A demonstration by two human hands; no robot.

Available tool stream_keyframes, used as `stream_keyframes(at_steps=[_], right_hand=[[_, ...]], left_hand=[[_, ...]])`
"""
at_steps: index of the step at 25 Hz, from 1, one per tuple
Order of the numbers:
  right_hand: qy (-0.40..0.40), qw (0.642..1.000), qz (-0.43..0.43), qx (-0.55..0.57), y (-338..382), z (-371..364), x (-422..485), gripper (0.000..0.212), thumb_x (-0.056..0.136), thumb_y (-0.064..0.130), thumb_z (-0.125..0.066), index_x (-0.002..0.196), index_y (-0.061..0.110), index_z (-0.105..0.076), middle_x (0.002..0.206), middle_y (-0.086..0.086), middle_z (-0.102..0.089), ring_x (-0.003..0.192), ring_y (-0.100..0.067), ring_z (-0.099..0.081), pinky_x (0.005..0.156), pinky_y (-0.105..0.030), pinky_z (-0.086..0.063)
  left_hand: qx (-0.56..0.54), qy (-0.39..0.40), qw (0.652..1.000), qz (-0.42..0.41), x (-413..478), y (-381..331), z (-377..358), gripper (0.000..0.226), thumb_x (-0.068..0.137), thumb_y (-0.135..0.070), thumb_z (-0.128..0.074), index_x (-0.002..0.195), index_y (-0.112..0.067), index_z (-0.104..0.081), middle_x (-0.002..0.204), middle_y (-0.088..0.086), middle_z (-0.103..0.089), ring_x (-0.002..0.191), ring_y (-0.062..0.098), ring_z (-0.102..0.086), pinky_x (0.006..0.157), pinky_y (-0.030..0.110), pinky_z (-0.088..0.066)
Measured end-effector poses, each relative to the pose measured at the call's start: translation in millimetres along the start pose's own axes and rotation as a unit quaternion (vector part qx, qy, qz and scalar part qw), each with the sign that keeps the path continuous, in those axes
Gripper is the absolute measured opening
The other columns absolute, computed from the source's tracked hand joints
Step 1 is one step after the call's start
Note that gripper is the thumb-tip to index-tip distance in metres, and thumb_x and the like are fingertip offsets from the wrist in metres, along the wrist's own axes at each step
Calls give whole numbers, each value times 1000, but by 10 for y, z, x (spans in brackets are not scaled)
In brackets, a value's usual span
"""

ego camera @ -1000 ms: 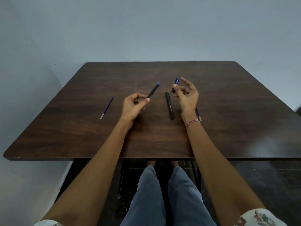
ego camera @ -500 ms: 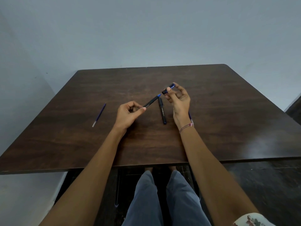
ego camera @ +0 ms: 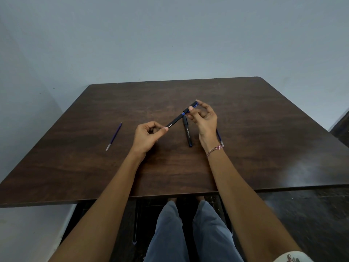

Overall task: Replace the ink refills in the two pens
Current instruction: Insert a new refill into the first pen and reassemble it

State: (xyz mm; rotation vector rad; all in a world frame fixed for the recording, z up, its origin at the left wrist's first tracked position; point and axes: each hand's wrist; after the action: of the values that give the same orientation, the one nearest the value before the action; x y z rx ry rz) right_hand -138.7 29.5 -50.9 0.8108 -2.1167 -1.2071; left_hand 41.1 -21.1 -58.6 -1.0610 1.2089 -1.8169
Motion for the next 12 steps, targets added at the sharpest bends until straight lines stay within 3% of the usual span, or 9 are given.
stream_keyframes(at_steps=[9, 12], right_hand=[[81, 996, -8, -39, -12, -31, -46, 28, 85, 9, -70, 107, 15, -54, 70, -6, -74, 61, -12, -70, 60, -19, -56], [124, 989, -14, -73, -37, -64, -69, 37, 84, 11, -72, 114, 11, -51, 72, -6, -74, 64, -14, -72, 61, -20, -56]], left_hand=[[-2, -15, 1000, -9, -10, 35, 7, 14, 80, -17, -74, 66, -19, -70, 43, -11, -50, 40, 3, -45, 44, 13, -37], [3, -9, 1000, -12, -21, 22, 9, 13, 80, -19, -74, 68, -22, -71, 46, -9, -55, 42, 5, -51, 46, 14, -42]])
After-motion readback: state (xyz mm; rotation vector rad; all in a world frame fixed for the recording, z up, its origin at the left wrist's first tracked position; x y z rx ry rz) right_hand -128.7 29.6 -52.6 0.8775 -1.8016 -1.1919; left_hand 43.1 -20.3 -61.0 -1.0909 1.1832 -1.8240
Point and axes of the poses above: each hand's wrist, its own x-axis towards the middle knuckle, its own z-axis out of the back of the hand, y = z × x
